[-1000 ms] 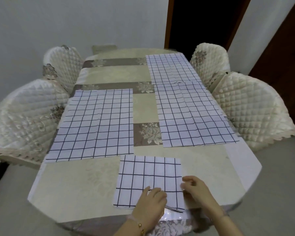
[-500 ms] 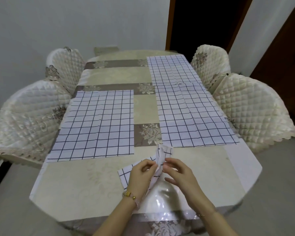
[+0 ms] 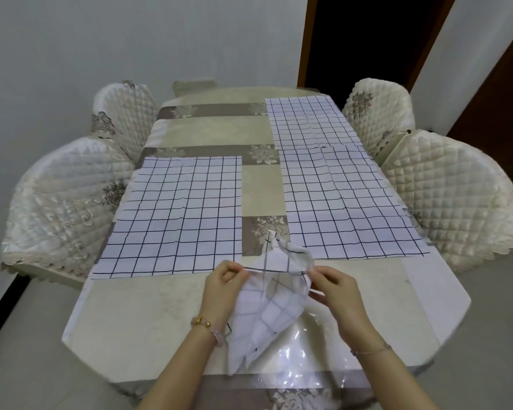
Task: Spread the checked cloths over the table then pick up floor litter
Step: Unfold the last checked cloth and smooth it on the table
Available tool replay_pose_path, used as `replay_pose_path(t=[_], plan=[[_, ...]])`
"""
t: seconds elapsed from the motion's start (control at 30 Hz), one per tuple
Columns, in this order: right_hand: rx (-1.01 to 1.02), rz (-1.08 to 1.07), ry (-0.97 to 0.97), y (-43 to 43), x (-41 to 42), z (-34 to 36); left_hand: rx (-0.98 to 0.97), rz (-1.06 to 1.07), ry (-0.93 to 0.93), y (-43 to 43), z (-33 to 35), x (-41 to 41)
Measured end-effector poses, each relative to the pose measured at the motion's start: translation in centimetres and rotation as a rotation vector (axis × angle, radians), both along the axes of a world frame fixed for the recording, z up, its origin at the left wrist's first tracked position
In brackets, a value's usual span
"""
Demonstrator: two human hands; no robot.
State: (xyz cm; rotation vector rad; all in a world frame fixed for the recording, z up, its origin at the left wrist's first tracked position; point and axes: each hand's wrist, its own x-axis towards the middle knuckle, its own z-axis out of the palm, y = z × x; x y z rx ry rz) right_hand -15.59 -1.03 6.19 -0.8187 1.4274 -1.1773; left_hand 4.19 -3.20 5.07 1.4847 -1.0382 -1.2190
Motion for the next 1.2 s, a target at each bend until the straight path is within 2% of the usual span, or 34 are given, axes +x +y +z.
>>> replay_pose_path(t=[0.17, 0.33, 0.43, 0.53, 0.63, 0.7, 0.77, 0.83, 0.93, 1.0, 1.07, 1.2], plan=[[-0.005, -0.036, 0.055, -1.3, -2.4, 0.3, -0.077, 0.072, -0.08, -2.0, 0.8, 3.6], [0.009, -0.118, 0.068, -2.8, -5.4, 0.5, -0.082, 0.209, -0.066, -3.8, 1.1, 8.2], [0.067, -0.114, 0.105, -4.2, -7.0, -0.4, -0.036, 0.197, -0.112, -4.6, 1.3, 10.2], [0.172, -0.049, 0.142, -5.5, -8.1, -1.9, 0.077, 0.179, -0.031, -4.4, 1.2, 11.7], [0.253, -0.001, 0.27, -5.6, -8.3, -3.2, 0.035, 0.353, -0.188, -3.5, 1.2, 12.8], [0.215, -0.021, 0.365, -5.2, -8.1, -3.8, -0.043, 0.406, -0.34, -2.6, 1.6, 12.3], [0.139, -0.016, 0.545, -4.3, -7.6, -4.2, -0.12, 0.269, -0.477, -1.3, 1.6, 10.4], [0.052, 0.016, 0.707, -2.9, -6.7, -4.3, -0.139, -0.052, -0.606, 0.4, 0.6, 7.5], [-0.054, 0.206, 0.69, -0.1, -4.7, -4.7, -0.123, -0.617, -0.774, 4.0, -2.7, 3.5], [-0.049, 0.457, 0.718, 2.3, -3.4, -5.6, -0.132, -0.859, -0.847, 6.2, -5.1, 2.1], [-0.054, 0.643, 0.79, 4.3, -2.7, -7.1, -0.153, -0.972, -0.952, 7.6, -6.9, 1.8], [-0.093, 0.731, 0.819, 6.2, -2.6, -8.8, -0.219, -1.033, -1.091, 9.3, -8.6, 2.4]])
